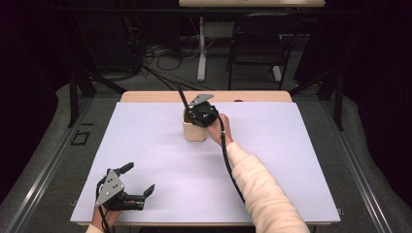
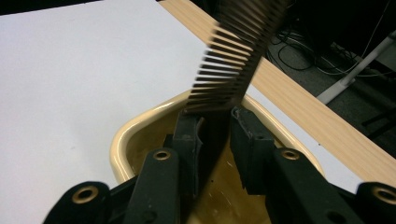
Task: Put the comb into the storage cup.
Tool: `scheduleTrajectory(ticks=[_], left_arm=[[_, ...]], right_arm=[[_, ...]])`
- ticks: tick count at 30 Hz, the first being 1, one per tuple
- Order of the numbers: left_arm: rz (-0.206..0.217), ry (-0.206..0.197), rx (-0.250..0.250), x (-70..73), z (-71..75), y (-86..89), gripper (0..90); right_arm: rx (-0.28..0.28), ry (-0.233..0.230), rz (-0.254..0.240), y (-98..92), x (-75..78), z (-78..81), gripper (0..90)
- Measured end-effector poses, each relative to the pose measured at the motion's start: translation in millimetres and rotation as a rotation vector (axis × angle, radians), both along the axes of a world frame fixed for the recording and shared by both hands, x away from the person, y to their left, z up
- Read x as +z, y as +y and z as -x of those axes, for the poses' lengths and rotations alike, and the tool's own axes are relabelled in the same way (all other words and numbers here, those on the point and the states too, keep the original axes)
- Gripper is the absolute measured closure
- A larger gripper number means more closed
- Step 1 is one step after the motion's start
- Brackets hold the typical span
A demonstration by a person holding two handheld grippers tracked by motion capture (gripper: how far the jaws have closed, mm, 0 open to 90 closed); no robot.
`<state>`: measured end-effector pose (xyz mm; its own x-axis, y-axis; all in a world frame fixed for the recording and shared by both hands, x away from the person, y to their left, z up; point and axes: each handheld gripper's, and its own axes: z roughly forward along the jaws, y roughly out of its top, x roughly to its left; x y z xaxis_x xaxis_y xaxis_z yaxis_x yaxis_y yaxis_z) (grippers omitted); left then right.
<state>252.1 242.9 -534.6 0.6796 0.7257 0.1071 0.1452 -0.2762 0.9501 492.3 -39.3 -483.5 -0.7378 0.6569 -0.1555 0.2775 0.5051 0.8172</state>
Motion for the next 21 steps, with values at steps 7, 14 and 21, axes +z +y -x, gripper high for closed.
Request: scheduleTrajectory(ticks=[7, 14, 21], left_arm=[[0.000, -0.001, 0.000, 0.1, 0.1, 0.1, 0.2], [0.000, -0.001, 0.001, 0.2, 0.4, 0.1, 0.2], [-0.002, -0.001, 0.000, 0.0, 0.0, 0.0, 0.2]], right_arm=[[-0.007, 0.015, 0.004, -4.1, 3.6, 1.5, 54.6], [-0.004, 0.027, -0.008, -9.4, 11.7, 6.3, 39.8], [0.019, 0.039, -0.027, -18.7, 19.4, 13.7, 28.0]])
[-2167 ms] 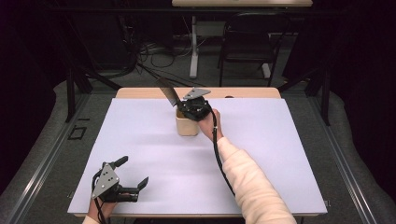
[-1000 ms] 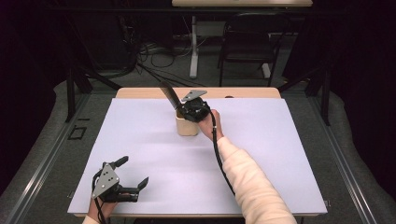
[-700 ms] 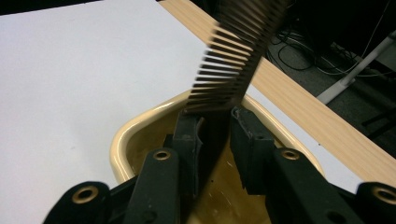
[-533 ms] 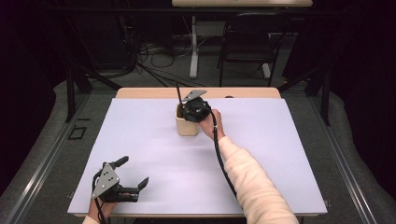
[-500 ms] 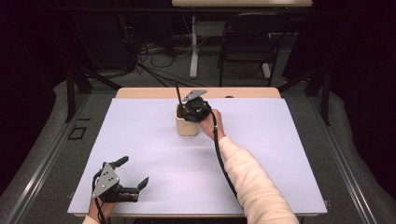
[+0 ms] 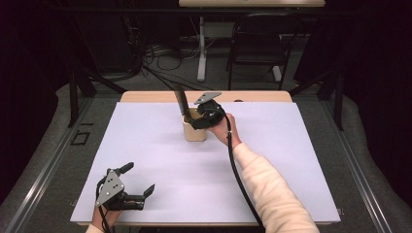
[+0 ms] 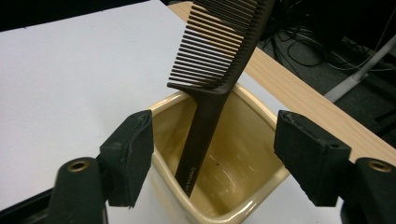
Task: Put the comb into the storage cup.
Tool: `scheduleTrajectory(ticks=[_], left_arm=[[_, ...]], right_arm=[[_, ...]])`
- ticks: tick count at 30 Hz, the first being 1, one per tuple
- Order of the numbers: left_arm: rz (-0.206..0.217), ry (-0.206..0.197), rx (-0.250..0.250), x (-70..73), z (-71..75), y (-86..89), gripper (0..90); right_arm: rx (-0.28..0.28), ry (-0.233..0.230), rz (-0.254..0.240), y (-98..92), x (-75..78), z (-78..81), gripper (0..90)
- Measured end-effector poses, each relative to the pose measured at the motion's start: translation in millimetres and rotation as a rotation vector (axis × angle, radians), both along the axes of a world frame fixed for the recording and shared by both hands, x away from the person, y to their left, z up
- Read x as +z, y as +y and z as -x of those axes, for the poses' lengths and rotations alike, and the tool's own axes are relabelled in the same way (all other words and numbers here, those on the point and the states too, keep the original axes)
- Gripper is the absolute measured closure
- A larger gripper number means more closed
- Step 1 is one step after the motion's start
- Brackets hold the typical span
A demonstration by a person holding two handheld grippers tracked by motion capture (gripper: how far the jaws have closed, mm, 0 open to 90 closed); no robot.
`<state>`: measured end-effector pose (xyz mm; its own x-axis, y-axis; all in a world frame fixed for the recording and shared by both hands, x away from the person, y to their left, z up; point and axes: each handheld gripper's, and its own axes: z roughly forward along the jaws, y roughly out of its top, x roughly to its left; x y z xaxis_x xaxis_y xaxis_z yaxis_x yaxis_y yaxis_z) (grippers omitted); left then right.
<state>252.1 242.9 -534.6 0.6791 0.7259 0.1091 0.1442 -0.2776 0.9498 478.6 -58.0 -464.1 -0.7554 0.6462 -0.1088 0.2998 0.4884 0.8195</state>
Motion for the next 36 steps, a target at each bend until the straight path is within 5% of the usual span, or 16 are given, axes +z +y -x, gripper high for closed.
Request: scheduleTrajectory(ticks=[22, 36], left_arm=[[-0.003, -0.002, -0.003, 0.2, 0.7, -0.6, 0.2], [0.000, -0.001, -0.002, 0.3, 0.8, -0.6, 0.2]], right_arm=[[0.056, 0.056, -0.015, -31.1, 12.4, 24.3, 5.0], [0.081, 0.085, 0.005, -51.3, 11.8, 45.4, 0.0]])
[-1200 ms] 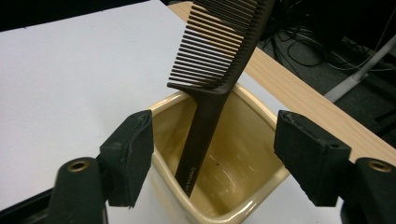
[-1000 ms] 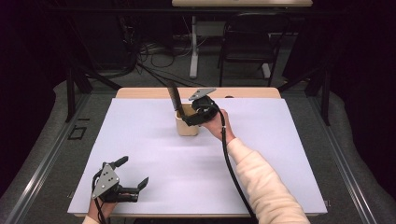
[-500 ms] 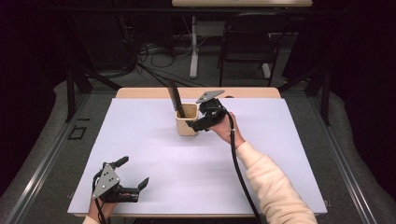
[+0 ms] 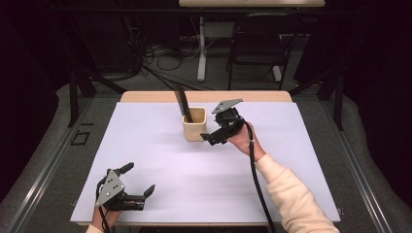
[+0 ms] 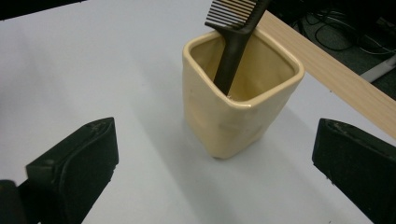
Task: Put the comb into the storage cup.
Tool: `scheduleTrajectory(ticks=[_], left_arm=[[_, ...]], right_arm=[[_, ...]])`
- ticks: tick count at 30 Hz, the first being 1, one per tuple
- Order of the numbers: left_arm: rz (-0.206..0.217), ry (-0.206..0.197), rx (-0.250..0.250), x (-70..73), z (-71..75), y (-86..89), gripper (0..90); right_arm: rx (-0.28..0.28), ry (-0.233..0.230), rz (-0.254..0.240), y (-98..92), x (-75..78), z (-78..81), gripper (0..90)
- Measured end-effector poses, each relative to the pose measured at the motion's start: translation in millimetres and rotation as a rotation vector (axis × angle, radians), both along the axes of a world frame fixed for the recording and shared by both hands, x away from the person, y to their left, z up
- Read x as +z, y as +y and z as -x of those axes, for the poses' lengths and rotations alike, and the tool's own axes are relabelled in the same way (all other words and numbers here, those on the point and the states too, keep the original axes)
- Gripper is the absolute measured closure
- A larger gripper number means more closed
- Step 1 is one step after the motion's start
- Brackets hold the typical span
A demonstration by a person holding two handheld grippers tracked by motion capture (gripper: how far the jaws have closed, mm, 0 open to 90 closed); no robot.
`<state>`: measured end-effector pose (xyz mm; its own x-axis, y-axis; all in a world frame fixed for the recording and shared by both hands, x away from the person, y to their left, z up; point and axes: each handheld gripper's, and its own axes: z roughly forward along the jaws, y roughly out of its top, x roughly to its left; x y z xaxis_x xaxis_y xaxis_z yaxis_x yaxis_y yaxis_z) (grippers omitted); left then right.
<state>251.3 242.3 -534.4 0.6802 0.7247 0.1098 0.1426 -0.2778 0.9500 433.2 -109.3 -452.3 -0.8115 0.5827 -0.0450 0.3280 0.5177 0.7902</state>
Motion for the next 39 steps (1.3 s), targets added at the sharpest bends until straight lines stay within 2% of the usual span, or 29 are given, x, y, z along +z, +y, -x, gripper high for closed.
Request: scheduleTrajectory(ticks=[15, 22, 39], left_arm=[[-0.003, -0.003, 0.001, 0.1, 0.0, -0.1, 0.2], [-0.003, -0.002, 0.002, 0.1, 0.1, -0.3, 0.2], [-0.005, 0.000, 0.003, -0.1, 0.0, -0.3, 0.2]], right_arm=[[0.010, 0.038, 0.010, -23.7, -9.5, 24.1, 0.0], [-0.009, 0.054, 0.017, -31.8, -13.4, 33.0, 0.0], [-0.021, 0.052, 0.024, -52.0, -22.5, 58.1, 0.0]])
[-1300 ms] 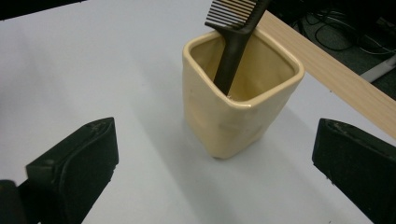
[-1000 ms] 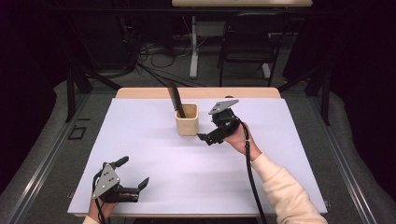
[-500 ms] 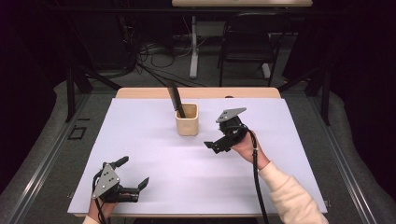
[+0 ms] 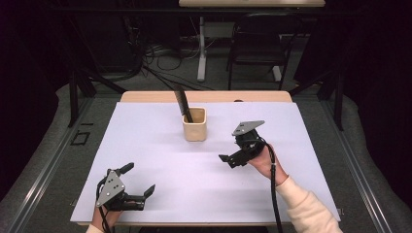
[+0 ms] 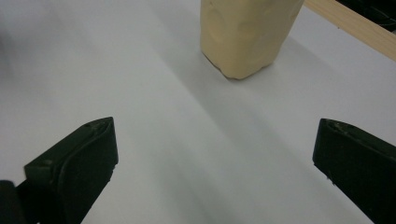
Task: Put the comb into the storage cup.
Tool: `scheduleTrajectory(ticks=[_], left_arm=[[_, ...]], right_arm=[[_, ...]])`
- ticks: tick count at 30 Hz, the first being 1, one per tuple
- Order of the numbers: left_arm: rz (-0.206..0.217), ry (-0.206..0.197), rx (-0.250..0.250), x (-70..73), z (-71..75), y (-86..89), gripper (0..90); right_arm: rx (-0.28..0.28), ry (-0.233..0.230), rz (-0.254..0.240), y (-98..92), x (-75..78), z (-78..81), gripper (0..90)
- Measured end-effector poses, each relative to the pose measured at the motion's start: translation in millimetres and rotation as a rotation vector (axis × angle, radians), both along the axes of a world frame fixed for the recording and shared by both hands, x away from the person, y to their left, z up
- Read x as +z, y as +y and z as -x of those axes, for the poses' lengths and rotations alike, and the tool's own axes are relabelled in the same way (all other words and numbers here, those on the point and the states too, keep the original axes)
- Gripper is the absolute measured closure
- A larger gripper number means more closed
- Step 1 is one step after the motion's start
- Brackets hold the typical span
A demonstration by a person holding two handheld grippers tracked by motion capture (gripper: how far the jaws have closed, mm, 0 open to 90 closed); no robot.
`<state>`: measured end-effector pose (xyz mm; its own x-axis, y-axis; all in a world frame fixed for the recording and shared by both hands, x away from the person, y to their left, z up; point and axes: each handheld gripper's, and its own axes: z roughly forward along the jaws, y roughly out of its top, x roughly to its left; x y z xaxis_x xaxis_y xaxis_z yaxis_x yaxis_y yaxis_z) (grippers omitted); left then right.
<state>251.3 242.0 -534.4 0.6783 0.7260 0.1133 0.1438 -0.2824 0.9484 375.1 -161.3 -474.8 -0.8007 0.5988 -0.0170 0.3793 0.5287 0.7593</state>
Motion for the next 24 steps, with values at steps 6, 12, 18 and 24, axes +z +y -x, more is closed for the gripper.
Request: scheduleTrajectory(ticks=[6, 12, 18, 24], left_arm=[[-0.001, 0.000, -0.003, 0.0, -0.2, -0.1, 0.2], [-0.002, 0.000, -0.004, 0.0, -0.2, -0.2, 0.2], [-0.003, -0.001, -0.002, 0.0, 0.0, -0.3, 0.2], [-0.001, -0.002, -0.002, -0.1, 0.1, -0.2, 0.2]], right_arm=[[0.004, 0.008, 0.005, -3.3, -3.4, 7.6, 0.0], [0.000, 0.009, 0.013, -7.0, -6.4, 14.8, 0.0], [0.001, 0.009, 0.016, -10.3, -7.4, 20.8, 0.0], [0.012, -0.010, 0.018, -12.7, -8.4, 30.3, 0.0]])
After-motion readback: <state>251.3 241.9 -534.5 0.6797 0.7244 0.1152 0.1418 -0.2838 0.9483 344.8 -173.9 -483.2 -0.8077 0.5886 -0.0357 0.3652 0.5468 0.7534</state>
